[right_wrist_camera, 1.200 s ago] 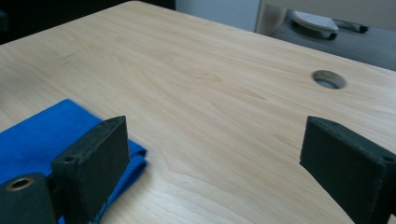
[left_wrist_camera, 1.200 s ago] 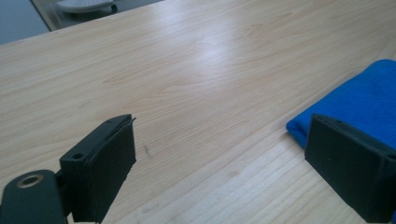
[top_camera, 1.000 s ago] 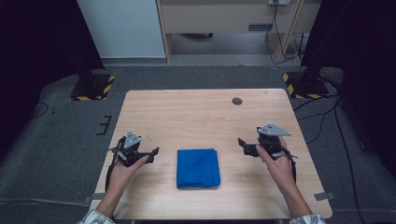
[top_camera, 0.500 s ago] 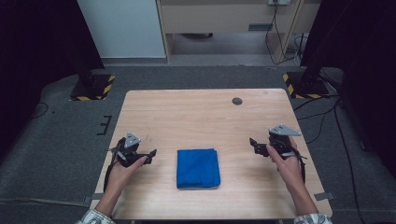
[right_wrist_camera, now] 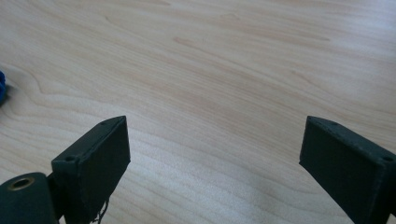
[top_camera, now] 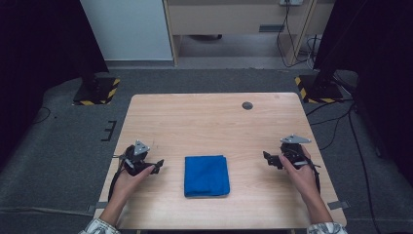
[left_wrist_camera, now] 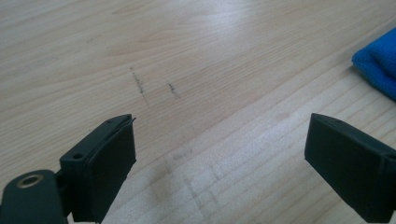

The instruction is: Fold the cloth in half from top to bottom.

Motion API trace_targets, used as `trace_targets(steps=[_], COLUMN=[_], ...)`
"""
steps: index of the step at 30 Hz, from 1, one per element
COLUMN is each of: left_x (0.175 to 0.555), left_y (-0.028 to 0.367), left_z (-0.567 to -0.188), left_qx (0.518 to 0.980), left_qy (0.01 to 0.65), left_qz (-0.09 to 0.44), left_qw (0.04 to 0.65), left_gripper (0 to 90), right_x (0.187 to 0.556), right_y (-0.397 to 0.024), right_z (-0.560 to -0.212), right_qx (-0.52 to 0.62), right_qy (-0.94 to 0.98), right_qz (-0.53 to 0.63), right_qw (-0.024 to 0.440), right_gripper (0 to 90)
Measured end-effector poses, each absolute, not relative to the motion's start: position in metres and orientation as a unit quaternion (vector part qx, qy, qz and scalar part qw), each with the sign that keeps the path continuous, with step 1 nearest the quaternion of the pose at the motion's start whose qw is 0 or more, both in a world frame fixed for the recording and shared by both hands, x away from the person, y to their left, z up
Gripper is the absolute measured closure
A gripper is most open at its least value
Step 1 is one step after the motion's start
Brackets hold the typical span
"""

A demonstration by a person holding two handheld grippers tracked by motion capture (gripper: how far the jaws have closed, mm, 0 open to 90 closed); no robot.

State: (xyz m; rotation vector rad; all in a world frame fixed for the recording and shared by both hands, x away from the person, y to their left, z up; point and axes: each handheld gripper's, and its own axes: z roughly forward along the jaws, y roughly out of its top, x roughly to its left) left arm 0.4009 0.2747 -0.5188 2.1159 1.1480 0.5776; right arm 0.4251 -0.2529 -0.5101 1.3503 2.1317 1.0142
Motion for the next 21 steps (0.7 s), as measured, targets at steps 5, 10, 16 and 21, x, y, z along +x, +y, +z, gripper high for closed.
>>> trace_targets(steps=[5,10,16,21], left_x=[0.402,0.404,0.409,0.411], left_y=[0.275,0.278,0.285,0.289], left_z=[-0.522,-0.524,-0.527,-0.531], left_qx=[0.812,0.807,0.794,0.79], left_qy=[0.44,0.451,0.474,0.484], left_qz=[0.221,0.227,0.228,0.223], left_qw=[0.313,0.307,0.306,0.304], left_gripper=[8.5,8.2,7.8,7.5], right_x=[0.427,0.431,0.433,0.436], right_y=[-0.251,-0.263,-0.293,-0.301], right_z=[-0.517,-0.517,-0.521,-0.527], right_qx=[0.483,0.498,0.536,0.55], right_qy=[0.783,0.769,0.733,0.727], right_qz=[0.343,0.343,0.347,0.338], right_qw=[0.19,0.206,0.233,0.233], right_gripper=[9.5,9.6,10.7,10.4])
